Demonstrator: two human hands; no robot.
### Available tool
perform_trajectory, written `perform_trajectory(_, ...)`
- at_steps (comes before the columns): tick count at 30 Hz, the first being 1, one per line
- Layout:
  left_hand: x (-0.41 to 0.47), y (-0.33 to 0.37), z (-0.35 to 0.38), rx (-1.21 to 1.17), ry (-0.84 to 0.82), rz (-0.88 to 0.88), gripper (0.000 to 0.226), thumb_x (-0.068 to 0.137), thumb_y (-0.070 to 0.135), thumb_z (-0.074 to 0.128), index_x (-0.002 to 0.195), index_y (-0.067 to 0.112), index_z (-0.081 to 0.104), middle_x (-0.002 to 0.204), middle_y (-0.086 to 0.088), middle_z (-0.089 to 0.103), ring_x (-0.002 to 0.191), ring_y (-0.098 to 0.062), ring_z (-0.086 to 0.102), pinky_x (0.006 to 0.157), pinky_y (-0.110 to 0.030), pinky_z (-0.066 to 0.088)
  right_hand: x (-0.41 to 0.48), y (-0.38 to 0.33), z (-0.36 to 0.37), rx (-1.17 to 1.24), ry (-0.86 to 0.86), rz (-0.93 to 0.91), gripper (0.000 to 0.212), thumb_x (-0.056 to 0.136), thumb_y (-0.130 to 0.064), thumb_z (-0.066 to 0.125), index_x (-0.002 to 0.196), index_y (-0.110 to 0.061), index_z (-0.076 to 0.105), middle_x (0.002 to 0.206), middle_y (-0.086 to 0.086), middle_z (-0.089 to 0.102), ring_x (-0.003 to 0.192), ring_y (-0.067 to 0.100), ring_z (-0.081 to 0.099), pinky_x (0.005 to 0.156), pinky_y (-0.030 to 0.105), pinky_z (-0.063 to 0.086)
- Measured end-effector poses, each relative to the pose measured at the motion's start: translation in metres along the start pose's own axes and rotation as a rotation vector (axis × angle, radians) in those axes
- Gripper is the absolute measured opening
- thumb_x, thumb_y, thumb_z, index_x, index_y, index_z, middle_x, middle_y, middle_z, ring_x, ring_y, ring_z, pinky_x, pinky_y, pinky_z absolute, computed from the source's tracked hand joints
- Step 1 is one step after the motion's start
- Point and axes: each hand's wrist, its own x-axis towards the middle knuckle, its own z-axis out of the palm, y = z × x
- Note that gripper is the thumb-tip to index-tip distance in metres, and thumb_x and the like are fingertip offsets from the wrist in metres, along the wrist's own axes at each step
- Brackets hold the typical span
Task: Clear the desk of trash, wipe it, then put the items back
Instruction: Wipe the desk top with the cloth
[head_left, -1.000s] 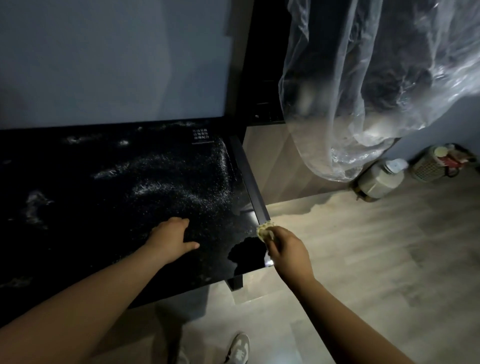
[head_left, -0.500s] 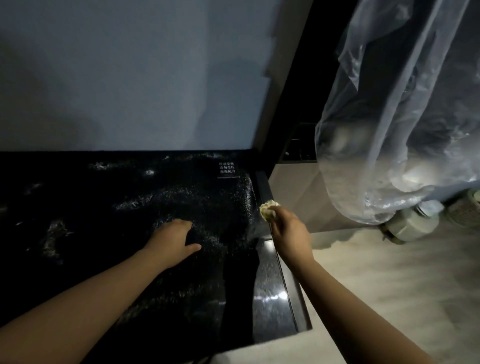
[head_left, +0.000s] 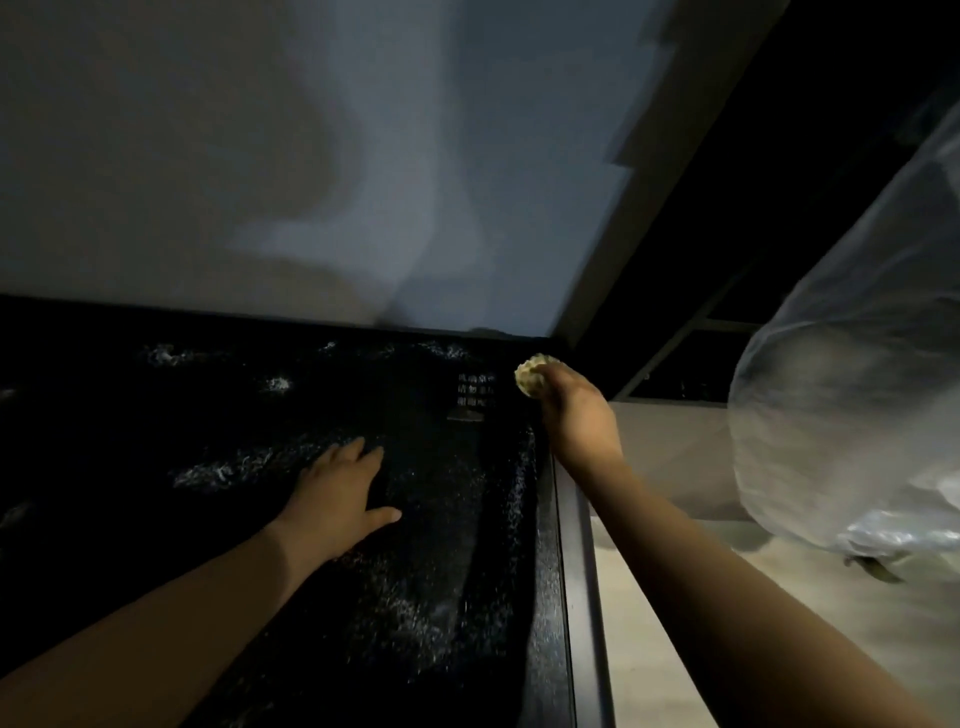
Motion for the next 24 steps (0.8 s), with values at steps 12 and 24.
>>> perform_trajectory(12,0.047,-0.002,0.018,0.156,-0.024,-0.046,0.115,0.070,0.077,0.058,0.150,0.036,-0.013,0.157,0.001,-0.025,0.146,-0.035,-0.014,0.116,-0.058,0.015,0.074,0.019,0.060,-0.035,-0.214,0.003,0.042,0.098,-0.030,0.047,0.139,-0.018,0.047,0.148,0.010,0.040,0.139,0.029,0.031,0.114,0.035,0.026)
perform_trajectory(24,0.048,-0.002,0.017,0.159,-0.031,-0.021,0.115,0.070,0.077,0.057,0.151,0.034,-0.013,0.157,0.000,-0.026,0.146,-0.036,-0.014,0.115,-0.059,0.016,0.075,0.016,0.088,-0.341,-0.203,0.064,0.053,0.101,-0.043,0.028,0.152,-0.028,0.020,0.160,0.003,0.015,0.147,0.027,0.010,0.119,0.043,0.002)
